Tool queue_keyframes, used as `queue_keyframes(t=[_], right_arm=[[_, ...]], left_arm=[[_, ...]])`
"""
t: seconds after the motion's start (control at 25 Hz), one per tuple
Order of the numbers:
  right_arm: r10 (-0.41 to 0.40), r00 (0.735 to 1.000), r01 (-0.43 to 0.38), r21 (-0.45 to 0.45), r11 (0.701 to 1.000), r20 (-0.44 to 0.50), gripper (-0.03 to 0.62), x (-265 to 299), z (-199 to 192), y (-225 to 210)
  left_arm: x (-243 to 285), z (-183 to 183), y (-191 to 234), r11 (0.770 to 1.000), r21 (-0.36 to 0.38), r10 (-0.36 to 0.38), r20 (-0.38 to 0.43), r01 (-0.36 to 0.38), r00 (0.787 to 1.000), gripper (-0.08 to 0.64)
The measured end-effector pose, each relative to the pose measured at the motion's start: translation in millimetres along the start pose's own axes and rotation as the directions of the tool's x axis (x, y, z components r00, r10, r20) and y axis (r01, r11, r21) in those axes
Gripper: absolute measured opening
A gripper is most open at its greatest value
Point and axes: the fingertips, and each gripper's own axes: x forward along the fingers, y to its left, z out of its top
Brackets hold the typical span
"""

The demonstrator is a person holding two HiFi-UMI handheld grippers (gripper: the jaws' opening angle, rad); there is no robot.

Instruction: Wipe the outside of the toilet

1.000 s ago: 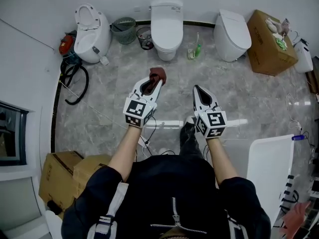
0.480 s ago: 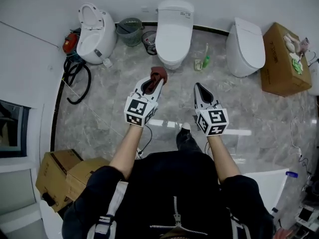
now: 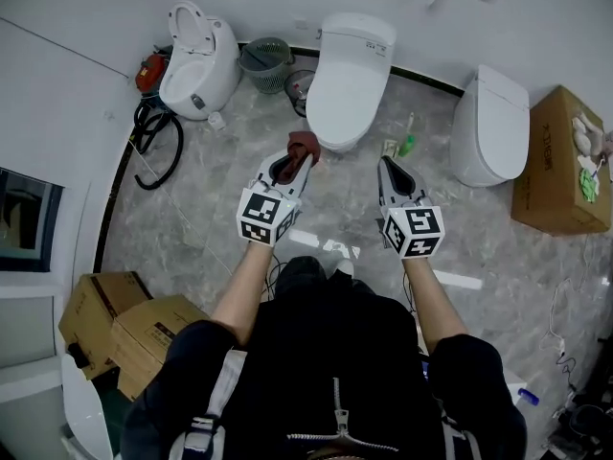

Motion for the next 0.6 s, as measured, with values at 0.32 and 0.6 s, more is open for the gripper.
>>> queue_keyframes(t=[0.32, 0.6], right_arm=[[0.036, 0.999, -0.036, 0.002, 0.999, 0.021, -0.005, 26, 9, -14], [0.02, 1.0, -0.02, 0.001, 1.0, 0.019, -0.005, 51, 13, -28]], left_arm=[[28, 14, 19, 0.999, 0.014, 0.033, 0.018, -0.033, 0.999, 0.064], [60, 19, 47, 1.0, 0.01, 0.02, 0.031, -0.021, 0.999, 0.064]])
